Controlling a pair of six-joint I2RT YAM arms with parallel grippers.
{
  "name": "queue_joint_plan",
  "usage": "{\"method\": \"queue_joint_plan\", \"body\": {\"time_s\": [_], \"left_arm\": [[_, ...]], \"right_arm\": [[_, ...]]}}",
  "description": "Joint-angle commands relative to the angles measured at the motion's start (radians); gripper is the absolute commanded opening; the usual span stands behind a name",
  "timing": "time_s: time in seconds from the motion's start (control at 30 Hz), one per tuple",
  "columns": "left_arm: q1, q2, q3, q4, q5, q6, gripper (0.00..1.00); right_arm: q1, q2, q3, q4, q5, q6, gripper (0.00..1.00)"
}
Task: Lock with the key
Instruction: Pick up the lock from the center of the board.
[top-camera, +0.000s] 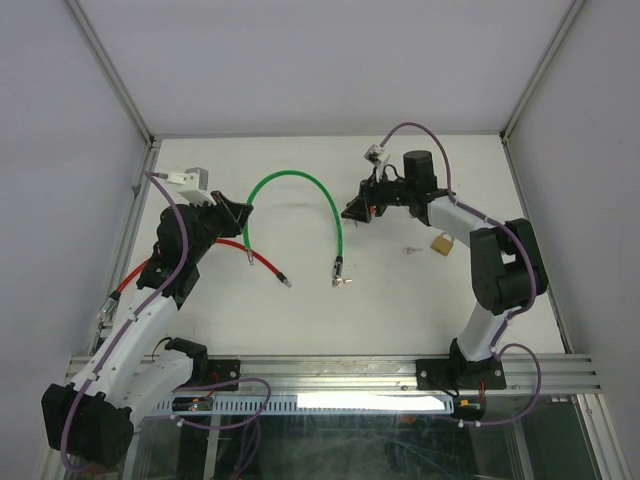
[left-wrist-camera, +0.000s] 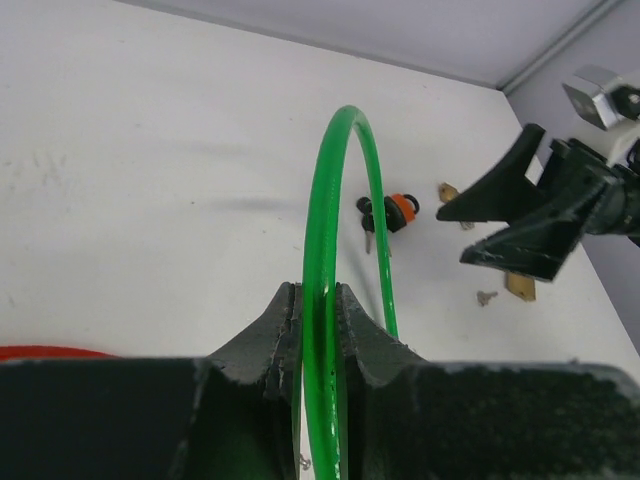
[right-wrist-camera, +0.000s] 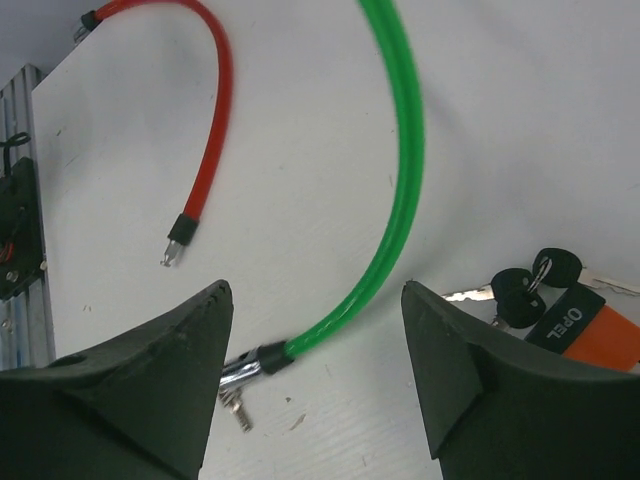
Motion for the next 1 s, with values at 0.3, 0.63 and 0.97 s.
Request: {"method": "queue_joint_plan", "body": {"time_s": [0.3,0.63,0.97], "left_arm": [[-0.014,-0.107,-0.046,0.227,0.232,-0.032,0.00],[-0.013,-0.113,-0.065,0.249,0.240,-0.050,0.00],[-0.013,-0.152,-0.072,0.247,0.221,-0.056,0.00]], "right_arm": [[0.017,0.036,-0.133,0.307,0.078,0.252,0.66],[0.062,0.086,-0.188,0.501,-0.068,0.425,0.63],[0.076,0.127,-0.188,0.438,0.046,0.412,0.60]]}}
